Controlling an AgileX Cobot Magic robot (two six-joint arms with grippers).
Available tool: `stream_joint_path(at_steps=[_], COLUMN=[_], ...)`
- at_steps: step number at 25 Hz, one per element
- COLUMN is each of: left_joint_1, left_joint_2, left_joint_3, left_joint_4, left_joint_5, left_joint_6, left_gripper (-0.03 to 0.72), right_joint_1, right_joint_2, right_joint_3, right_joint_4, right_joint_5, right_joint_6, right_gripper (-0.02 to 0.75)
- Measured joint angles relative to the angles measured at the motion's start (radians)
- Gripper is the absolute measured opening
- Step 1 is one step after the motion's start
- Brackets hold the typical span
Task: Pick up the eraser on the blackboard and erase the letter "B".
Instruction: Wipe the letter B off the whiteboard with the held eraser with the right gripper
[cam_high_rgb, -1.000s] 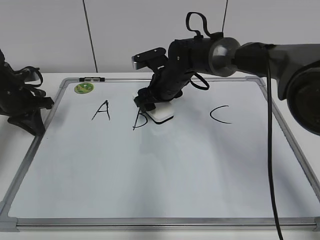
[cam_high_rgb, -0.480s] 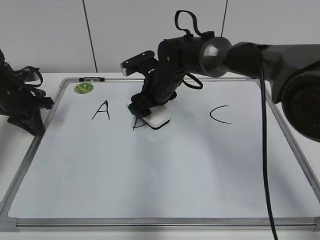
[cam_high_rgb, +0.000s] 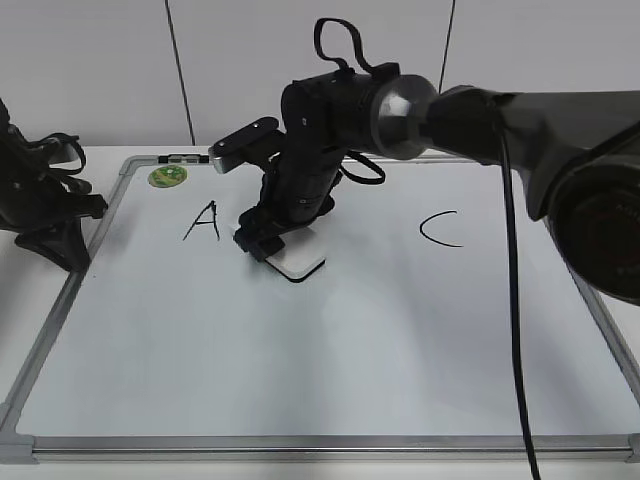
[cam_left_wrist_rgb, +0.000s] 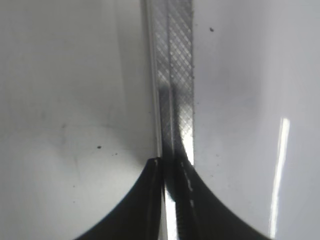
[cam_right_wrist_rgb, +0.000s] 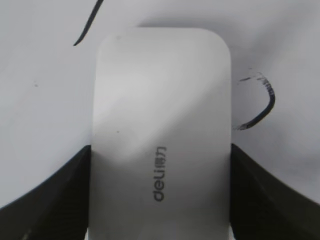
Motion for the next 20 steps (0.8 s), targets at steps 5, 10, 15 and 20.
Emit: stream_joint_path(at_steps=[5, 10, 15, 20], left_joint_1=[0.000, 0.000, 0.000, 0.002], left_joint_2=[0.000, 0.000, 0.000, 0.000], left_joint_3=[0.000, 0.000, 0.000, 0.000], left_joint_4=[0.000, 0.002, 0.002, 0.004], left_joint_5=[0.000, 0.000, 0.000, -0.002], left_joint_6=[0.000, 0.000, 0.000, 0.000], left_gripper=[0.049, 0.049, 0.049, 0.049], right_joint_1=[0.018, 0.027, 0.023, 0.008], right_joint_2=[-0.002, -0.003, -0.007, -0.007], right_joint_3=[-0.001, -0.001, -0.001, 0.001], right_joint_4=[-0.010, -0.068, -0.082, -0.080], right_joint_5=[0.014, 0.014, 0.004, -0.009], right_joint_6=[0.000, 0.020, 0.038, 0.062], right_gripper=[0.528, 0.528, 0.528, 0.528])
